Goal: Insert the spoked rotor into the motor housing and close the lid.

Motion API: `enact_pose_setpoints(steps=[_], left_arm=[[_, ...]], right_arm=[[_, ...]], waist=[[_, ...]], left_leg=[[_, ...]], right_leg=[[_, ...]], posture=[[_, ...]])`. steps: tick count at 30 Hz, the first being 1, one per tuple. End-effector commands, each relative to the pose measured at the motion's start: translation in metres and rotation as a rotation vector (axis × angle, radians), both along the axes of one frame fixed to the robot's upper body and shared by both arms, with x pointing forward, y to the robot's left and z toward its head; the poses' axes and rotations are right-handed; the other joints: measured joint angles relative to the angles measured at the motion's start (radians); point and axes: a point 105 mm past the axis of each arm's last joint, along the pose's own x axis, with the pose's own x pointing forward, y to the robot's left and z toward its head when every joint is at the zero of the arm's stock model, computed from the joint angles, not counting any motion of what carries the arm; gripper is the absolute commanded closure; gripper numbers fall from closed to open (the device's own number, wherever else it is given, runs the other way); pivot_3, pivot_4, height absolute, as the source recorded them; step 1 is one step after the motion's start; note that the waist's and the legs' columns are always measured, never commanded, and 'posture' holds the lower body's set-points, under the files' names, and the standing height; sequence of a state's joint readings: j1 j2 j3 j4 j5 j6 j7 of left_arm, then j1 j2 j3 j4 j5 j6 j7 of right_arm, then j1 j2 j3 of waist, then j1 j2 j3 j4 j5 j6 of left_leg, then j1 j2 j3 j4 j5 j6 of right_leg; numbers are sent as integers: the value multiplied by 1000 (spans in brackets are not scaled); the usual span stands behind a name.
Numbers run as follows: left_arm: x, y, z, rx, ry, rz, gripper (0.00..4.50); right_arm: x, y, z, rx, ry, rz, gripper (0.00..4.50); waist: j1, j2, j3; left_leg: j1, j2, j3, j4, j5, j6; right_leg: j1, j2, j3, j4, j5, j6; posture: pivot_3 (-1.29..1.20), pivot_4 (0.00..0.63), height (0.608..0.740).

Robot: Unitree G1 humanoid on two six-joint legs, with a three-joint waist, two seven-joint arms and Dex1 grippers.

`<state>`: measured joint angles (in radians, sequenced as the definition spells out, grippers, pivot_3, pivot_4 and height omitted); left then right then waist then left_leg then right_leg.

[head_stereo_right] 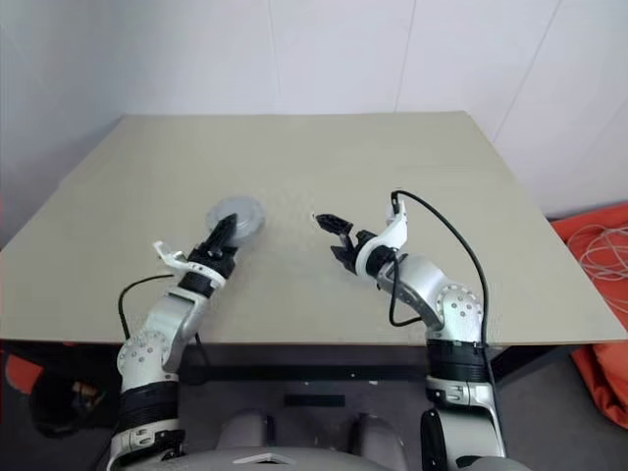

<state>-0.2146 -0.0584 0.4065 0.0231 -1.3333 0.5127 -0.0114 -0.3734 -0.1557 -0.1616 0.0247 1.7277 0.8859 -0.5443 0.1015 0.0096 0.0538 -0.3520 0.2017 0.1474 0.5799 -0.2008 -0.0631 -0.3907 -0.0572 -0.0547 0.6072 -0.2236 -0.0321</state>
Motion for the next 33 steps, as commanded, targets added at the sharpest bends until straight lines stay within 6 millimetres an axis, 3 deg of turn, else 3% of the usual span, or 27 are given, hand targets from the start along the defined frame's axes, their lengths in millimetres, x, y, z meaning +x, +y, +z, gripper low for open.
enact_pose_setpoints(steps=[1,12,30,33], left_arm=[[9,17,17,19,-38,112,2364],[16,60,8,-60,76,369,2364],[14,70,-19,-44,277,483,2364],[11,73,-29,-23,329,497,1368]], right_arm=[[-1,5,10,4,-50,25,0],[-2,5,12,2,-58,33,0],[-3,6,17,5,-66,36,0],[-3,6,17,5,-67,37,0]], waist=[[-1,-1,0],[0,-10,0],[-1,-15,0],[-2,-15,0]], left_leg=[[0,0,0,0,0,0],[-1,0,0,3,-1,2],[-1,0,-1,3,-1,3],[1,0,-1,3,-1,3]], right_leg=[[0,0,0,0,0,0],[0,0,0,0,0,0],[1,0,0,0,0,0],[2,0,0,1,0,0]], posture=[[0,0,740],[0,0,740],[0,0,740],[0,0,740]])
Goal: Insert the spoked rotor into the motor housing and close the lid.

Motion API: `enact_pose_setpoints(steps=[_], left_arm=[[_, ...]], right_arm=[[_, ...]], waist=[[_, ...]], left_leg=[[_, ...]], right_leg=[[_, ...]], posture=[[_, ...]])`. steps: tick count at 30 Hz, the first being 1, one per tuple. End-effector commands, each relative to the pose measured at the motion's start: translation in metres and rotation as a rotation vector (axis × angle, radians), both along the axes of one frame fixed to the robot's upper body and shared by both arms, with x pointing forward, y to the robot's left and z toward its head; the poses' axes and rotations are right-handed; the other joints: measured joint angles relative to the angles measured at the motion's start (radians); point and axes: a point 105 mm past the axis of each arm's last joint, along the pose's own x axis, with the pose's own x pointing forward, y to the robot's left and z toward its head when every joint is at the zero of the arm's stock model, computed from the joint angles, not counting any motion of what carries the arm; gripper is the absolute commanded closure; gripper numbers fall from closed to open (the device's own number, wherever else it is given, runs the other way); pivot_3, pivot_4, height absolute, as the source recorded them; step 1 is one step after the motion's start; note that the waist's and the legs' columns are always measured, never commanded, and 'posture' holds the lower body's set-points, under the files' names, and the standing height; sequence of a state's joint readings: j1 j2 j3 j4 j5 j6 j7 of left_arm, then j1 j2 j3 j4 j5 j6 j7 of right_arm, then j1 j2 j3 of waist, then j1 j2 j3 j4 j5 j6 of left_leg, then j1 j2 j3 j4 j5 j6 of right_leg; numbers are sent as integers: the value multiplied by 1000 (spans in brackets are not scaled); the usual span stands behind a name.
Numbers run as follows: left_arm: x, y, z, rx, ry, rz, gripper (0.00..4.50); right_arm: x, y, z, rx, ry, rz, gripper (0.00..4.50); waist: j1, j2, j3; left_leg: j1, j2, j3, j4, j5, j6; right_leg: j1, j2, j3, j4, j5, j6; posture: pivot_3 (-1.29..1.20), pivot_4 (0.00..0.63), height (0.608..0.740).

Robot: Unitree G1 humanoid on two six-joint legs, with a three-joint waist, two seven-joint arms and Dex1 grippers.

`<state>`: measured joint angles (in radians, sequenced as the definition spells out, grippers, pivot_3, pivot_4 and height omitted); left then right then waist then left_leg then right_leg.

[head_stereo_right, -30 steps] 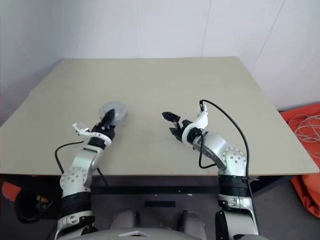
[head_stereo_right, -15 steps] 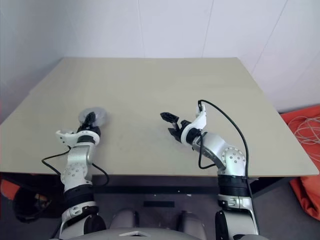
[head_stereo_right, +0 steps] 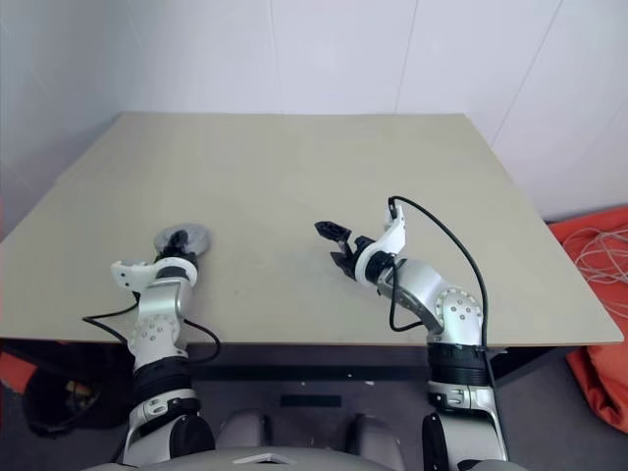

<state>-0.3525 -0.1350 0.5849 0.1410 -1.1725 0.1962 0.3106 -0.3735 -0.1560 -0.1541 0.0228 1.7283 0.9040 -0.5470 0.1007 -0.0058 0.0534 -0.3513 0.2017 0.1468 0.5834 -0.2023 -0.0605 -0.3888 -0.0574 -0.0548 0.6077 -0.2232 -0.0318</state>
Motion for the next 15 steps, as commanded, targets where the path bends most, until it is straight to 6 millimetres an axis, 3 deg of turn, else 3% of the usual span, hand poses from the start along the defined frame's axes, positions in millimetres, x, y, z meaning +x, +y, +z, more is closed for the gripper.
enact_pose_setpoints(steps=[1,4,15], left_arm=[[0,9,5,41,15,30,1058],[-2,10,3,43,30,35,89],[-29,3,-11,39,171,48,38]], right_arm=[[-1,3,18,16,-68,14,0],[-1,3,19,17,-67,14,0],[-1,3,18,16,-63,18,0]], waist=[[-1,0,0],[-3,2,-3],[-9,3,-5]], left_leg=[[0,0,0,0,0,0],[3,0,0,0,0,0],[2,0,0,0,-2,2]], right_leg=[[0,0,0,0,0,0],[2,0,0,0,0,0],[2,0,0,-1,0,0]], posture=[[0,0,740],[0,0,740],[0,0,740]])
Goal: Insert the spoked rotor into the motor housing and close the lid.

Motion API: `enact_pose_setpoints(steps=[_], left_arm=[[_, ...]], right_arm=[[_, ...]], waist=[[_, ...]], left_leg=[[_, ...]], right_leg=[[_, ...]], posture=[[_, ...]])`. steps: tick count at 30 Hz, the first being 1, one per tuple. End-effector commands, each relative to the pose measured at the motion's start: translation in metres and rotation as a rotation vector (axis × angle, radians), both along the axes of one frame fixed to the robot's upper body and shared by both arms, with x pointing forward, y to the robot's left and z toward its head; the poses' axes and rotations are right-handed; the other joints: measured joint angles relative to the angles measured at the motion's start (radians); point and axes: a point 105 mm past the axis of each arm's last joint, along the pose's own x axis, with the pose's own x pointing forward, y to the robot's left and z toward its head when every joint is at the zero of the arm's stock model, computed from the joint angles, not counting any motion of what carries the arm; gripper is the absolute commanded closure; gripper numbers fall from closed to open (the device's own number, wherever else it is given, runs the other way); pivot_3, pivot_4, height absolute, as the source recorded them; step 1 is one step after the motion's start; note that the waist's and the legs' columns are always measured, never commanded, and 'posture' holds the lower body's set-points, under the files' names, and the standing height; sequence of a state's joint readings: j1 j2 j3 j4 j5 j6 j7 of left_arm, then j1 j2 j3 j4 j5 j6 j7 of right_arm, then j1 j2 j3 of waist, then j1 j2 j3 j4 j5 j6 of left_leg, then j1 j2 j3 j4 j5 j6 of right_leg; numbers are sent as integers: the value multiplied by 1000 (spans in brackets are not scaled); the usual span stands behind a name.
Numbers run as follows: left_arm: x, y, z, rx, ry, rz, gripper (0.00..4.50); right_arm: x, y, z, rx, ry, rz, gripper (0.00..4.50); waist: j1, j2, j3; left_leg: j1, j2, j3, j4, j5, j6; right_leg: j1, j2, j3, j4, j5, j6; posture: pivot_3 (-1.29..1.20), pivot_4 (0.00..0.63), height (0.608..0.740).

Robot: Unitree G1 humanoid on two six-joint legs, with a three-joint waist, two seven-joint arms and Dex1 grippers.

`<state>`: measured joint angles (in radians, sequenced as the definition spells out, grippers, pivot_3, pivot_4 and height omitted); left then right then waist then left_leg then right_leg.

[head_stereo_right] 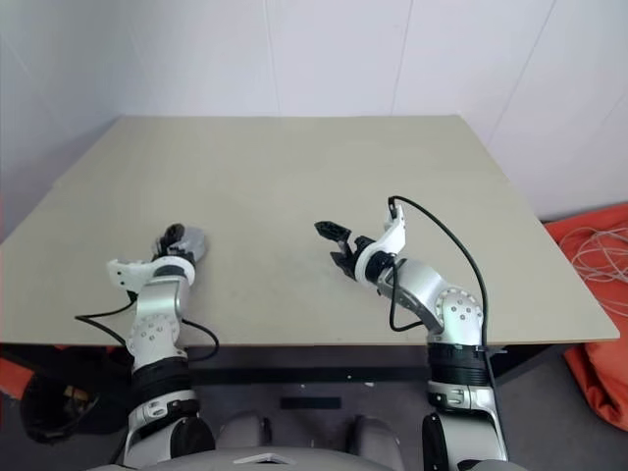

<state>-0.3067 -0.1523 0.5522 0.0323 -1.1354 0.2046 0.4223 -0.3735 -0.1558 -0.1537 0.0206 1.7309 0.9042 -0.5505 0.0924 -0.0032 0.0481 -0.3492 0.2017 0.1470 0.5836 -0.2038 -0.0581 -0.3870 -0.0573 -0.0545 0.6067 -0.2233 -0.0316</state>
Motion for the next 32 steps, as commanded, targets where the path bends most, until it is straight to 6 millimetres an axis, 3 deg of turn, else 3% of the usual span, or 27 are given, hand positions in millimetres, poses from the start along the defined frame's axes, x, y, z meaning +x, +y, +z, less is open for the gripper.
enact_pose_setpoints(steps=[1,12,17,21,24,28,32], left_arm=[[-23,0,-17,-3,131,17,38],[-59,-15,-24,9,313,-128,38],[-61,-27,1,84,259,-282,38],[-48,-33,40,317,67,-427,38],[-44,-30,55,512,-17,-480,38],[-44,-33,64,792,-98,-557,38],[-51,-35,56,1067,-144,-597,38]], right_arm=[[-1,3,17,16,-63,18,0],[-2,6,17,-2,-65,45,0],[-7,4,19,-22,-98,65,0],[-14,-4,26,-195,-280,102,0],[-21,-13,24,-336,-408,130,0],[-27,-21,15,-516,-558,155,0],[-32,-33,-6,-794,-763,187,0]], waist=[[0,0,0],[-3,3,-6],[4,6,-9],[10,4,-9],[8,1,-9],[4,0,-9],[6,0,-10]], left_leg=[[0,0,0,0,0,0],[0,0,0,1,0,0],[0,-1,0,3,0,1],[-3,-1,-1,8,0,1],[-5,0,-1,12,-1,2],[-8,0,-1,13,-2,4],[-11,1,-1,13,-3,5]], right_leg=[[0,0,0,0,0,0],[0,0,0,0,0,0],[1,0,0,0,0,1],[-1,0,0,0,1,3],[-1,0,0,-1,3,6],[-1,0,0,-3,3,7],[-3,0,0,-4,3,7]], posture=[[0,0,740],[0,0,740],[0,0,740],[0,0,740],[0,0,740],[0,0,740],[0,0,740]])
